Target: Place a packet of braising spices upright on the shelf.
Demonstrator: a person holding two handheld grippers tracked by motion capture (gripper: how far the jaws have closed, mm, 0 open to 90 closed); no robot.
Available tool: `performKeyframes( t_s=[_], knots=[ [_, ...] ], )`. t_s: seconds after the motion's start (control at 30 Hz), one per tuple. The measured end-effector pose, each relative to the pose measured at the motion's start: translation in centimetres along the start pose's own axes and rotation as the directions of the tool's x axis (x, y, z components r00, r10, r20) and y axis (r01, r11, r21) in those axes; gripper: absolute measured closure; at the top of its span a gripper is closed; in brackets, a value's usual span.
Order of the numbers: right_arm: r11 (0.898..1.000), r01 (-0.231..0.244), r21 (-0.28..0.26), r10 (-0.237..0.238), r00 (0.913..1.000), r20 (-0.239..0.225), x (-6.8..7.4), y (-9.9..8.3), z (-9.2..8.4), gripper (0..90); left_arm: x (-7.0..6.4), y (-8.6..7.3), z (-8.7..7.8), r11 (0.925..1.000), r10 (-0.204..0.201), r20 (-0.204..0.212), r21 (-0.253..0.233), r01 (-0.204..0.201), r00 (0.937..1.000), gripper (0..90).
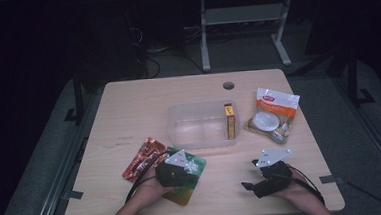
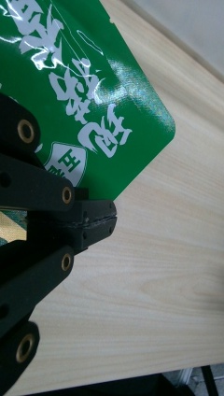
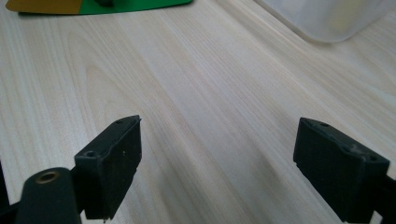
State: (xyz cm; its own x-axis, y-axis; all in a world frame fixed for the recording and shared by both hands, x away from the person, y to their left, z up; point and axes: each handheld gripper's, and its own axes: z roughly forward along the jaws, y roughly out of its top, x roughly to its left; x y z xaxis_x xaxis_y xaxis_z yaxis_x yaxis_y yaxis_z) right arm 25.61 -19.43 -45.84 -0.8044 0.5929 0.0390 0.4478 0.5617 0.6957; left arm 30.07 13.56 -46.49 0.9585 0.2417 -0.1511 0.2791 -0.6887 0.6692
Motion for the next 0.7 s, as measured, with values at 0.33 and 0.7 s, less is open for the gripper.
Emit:
performKeyframes(
  t_s=[0.33, 0.7],
  knots=[
    [1.000, -0.005, -0.003, 0.005, 1.0000, 0.003, -0.1, -0.1, -0.2, 14.9, 4.0, -3.3, -7.6, 0.9876, -0.138, -0.205, -0.102, 0.119, 0.9690, 90.0],
    [1.000, -0.008, -0.002, 0.008, 1.0000, 0.002, -0.1, 0.0, 0.0, 14.9, 9.1, -9.3, -12.3, 0.9434, -0.331, -0.398, -0.114, 0.311, 0.8559, 90.0]
  ],
)
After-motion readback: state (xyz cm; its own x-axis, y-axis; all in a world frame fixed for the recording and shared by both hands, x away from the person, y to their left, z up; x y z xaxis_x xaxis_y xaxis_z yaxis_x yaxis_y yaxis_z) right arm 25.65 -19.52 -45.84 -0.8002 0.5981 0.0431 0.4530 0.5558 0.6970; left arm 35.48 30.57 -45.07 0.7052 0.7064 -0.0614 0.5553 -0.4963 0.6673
